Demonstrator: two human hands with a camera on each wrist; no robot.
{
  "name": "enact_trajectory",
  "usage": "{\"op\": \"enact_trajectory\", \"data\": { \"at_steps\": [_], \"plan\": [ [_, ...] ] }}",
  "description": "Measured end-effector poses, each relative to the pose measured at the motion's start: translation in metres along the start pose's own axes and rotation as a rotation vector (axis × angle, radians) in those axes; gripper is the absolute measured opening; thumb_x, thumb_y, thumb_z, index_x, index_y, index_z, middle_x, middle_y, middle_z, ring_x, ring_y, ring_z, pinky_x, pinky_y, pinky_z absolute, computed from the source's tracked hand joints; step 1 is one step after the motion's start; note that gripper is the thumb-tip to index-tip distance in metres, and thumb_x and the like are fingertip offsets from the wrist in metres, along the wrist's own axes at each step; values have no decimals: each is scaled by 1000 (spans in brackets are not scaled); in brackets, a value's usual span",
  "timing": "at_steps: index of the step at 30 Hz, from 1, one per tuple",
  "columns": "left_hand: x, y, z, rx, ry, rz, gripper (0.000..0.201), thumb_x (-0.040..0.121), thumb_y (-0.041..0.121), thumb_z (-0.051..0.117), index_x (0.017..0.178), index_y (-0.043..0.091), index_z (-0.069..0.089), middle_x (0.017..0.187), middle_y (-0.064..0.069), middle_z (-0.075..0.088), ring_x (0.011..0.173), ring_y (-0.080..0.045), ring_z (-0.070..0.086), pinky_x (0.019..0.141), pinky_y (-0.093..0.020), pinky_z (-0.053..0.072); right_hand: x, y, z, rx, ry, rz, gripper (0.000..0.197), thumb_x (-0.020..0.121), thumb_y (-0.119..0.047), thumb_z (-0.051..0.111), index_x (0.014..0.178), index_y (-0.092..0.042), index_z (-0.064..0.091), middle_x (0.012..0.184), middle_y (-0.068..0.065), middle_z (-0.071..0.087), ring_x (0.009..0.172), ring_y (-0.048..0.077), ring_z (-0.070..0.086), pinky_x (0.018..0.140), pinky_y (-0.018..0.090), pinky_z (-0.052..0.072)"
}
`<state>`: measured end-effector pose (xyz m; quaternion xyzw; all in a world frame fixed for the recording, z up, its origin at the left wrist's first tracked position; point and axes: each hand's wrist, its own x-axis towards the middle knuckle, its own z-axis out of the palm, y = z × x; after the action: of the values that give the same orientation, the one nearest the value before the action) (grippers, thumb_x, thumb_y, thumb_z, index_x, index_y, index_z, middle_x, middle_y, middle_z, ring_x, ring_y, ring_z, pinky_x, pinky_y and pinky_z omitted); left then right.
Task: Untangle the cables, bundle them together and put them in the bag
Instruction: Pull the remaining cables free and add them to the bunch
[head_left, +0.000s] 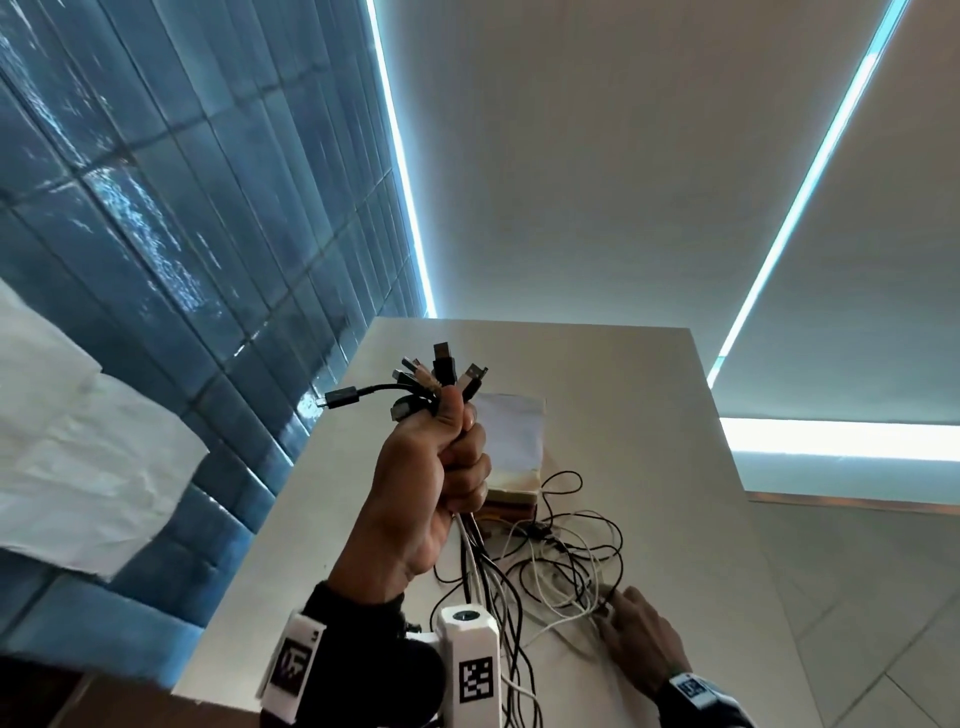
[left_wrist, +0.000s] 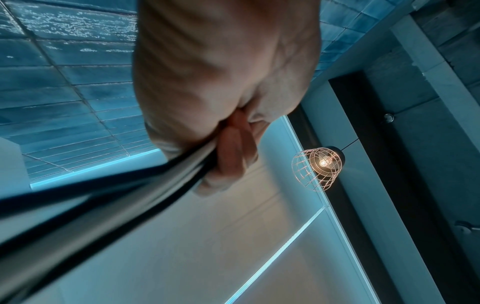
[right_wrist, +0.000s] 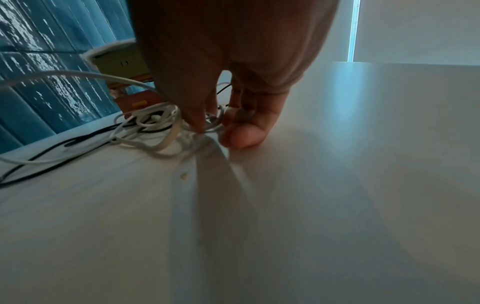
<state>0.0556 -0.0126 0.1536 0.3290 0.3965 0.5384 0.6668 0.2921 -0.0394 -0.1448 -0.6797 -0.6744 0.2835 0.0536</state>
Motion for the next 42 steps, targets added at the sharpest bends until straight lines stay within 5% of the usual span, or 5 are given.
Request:
{"op": "enact_trajectory", "data": {
  "at_steps": [8,15,22,35,42],
  "plan": [
    [-1,2,-10,-16,21,8,32,96,37,41,72,16,41,52,6,21,39,-6,15,40,-21,11,13,-10,-9,17,85,-15,15,82,-31,62,84,-25,48,105,2,46,85,28,62,60,34,44],
    [4,1,-11,7,14,14,33,97,37,41,72,16,40,53,5,20,40,-7,15,44,-24,10,21,-20,-61,360,483,-150,29,69,-3,79,69,-22,57,86,-2,60,79,21,59,67,24,47],
    [12,-11,8,117,16,-4,34,103,28,36,70,20,34,57,4,19,50,-11,9,50,-31,6,26,-86,-124,1183,436,-165,13,92,-11,61,85,-1,58,70,11,69,69,30,66,71,43,55],
    [34,-55,13,476,210,76,38,83,44,69,92,7,62,63,1,55,49,-10,54,49,-33,53,3,-174,-161,1367,270,-524,13,85,-2,65,90,5,55,80,29,61,68,30,61,61,35,54],
    [34,-51,10,444,232,215,30,91,38,61,69,20,53,48,12,41,42,-4,36,46,-20,32,-1,-163,-150,1184,186,-558,17,92,-14,58,81,-2,62,58,4,49,53,15,43,51,26,39]
  ]
}}
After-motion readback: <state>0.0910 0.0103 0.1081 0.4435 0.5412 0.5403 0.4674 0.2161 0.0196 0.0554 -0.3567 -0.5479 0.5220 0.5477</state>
